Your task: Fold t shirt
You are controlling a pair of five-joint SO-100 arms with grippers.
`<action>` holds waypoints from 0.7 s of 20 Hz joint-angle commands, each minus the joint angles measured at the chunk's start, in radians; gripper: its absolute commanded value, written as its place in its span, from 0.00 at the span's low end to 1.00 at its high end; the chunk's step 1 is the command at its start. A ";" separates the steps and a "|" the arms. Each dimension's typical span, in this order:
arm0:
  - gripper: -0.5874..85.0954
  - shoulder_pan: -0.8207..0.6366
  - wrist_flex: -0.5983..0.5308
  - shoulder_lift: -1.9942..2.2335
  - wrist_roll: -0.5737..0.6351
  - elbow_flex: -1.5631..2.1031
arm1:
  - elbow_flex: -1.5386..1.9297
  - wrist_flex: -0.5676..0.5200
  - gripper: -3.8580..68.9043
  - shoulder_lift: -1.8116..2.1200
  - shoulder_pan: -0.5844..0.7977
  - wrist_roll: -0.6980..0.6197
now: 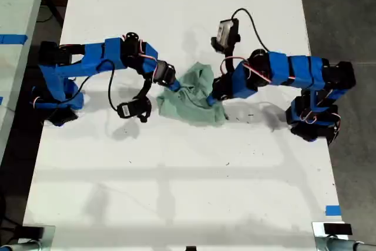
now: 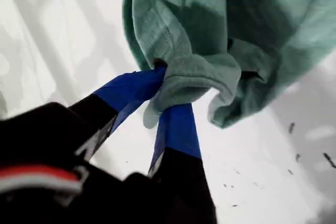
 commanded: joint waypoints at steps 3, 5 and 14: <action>0.34 -0.278 0.046 -0.072 0.109 -0.061 | 0.097 0.026 0.68 0.095 0.288 -0.241; 0.35 -0.327 0.046 0.011 0.126 -0.064 | 0.035 0.112 0.73 0.103 0.337 -0.305; 0.00 -0.324 -0.215 0.874 0.117 0.422 | 0.474 0.135 0.04 0.807 0.275 -0.104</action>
